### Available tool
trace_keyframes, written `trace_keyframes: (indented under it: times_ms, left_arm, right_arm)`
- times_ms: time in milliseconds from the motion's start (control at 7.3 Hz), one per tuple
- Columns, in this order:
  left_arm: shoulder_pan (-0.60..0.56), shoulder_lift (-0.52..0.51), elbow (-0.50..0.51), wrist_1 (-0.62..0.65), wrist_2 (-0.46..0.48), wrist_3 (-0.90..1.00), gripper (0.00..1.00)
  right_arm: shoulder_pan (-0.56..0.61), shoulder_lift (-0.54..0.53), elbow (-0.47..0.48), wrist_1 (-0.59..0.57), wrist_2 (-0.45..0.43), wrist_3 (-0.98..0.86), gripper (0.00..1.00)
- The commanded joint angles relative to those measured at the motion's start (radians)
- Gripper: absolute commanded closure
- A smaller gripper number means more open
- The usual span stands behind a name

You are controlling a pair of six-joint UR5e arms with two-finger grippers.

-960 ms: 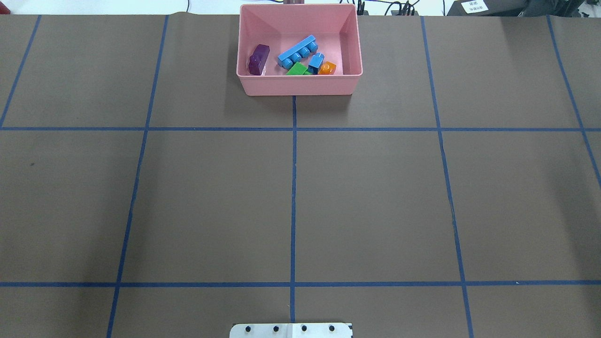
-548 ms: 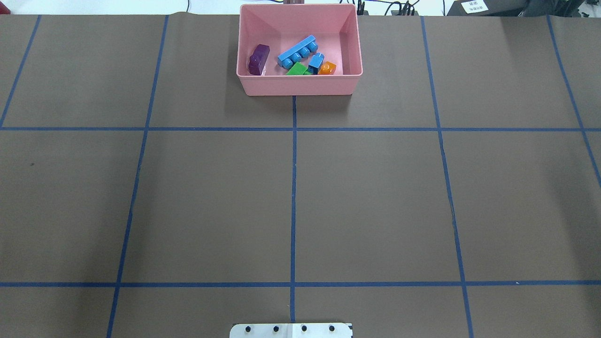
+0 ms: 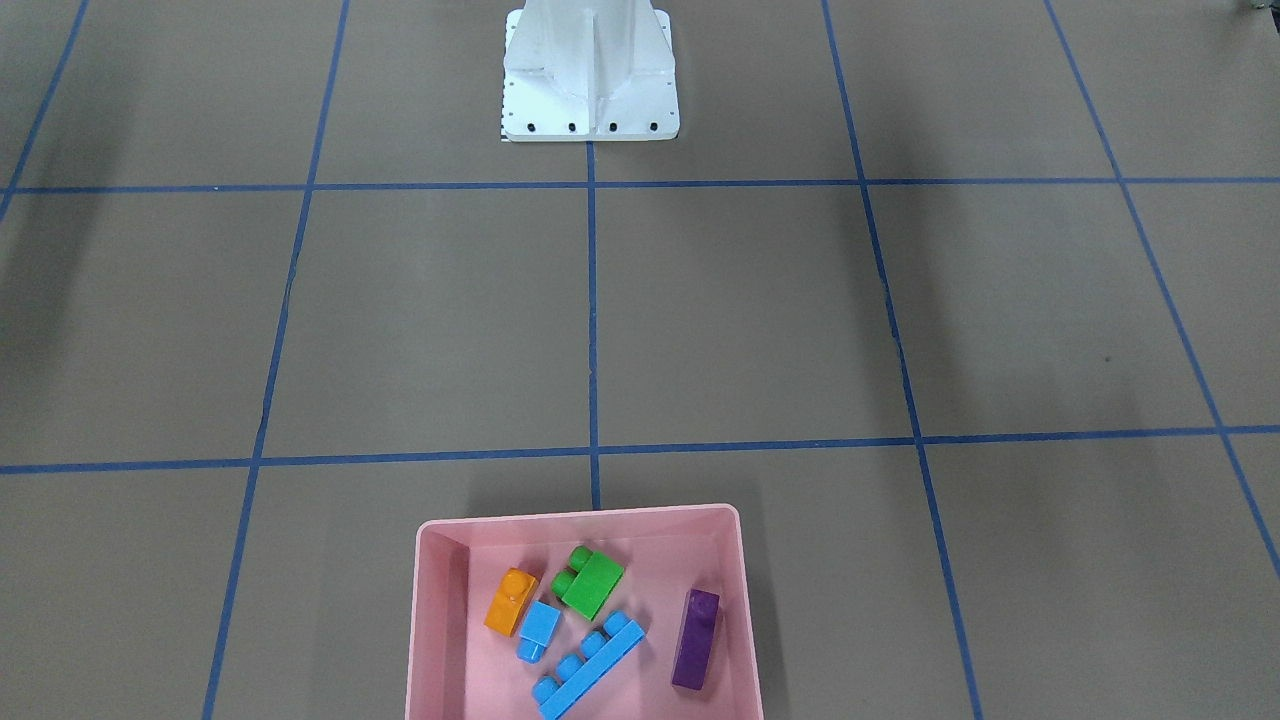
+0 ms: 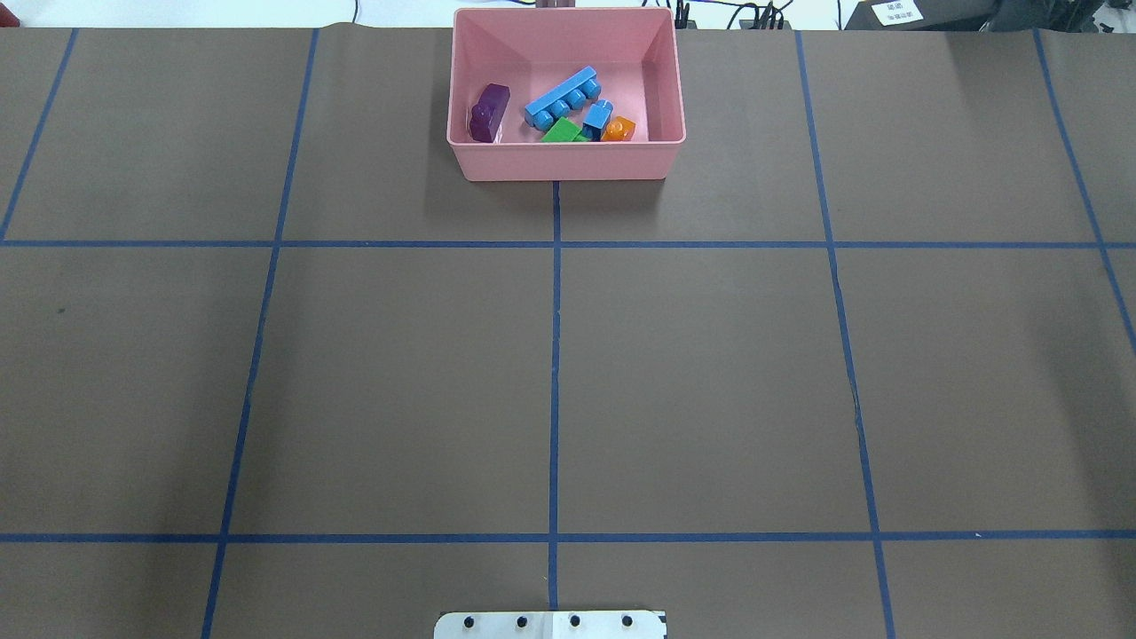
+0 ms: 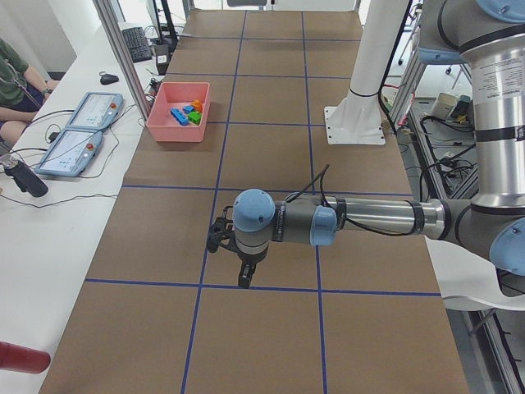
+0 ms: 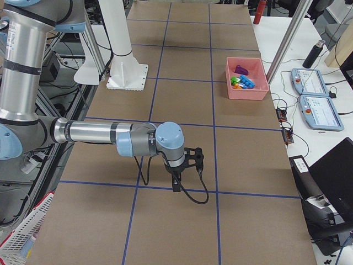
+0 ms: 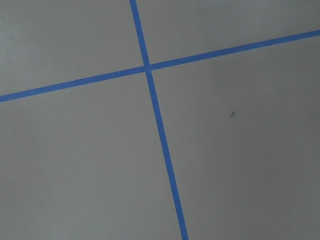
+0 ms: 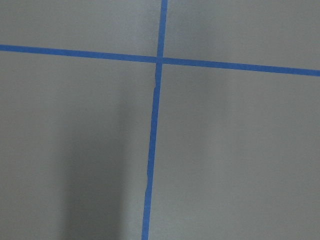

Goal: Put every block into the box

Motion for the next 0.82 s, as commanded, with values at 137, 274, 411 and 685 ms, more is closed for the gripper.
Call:
trace_keyframes:
  times_ms: [137,274,411,685]
  left_arm:
    - [0.0,0.0,-0.006,0.0,-0.001,0.0,0.0]
    - [0.001,0.0,-0.007,0.002,-0.001,0.0,0.0]
    - [0.0,0.0,-0.007,0.002,-0.001,0.0,0.0]
    - [0.0,0.0,-0.007,0.002,-0.001,0.0,0.0]
  right_arm:
    - [0.0,0.0,0.0,0.001,0.0,0.0,0.0]
    - [0.0,0.0,0.0,0.001,0.0,0.0,0.0]
    - [0.0,0.0,0.0,0.001,0.0,0.0,0.0]
    - [-0.002,0.0,0.0,0.0,0.002,0.0,0.0]
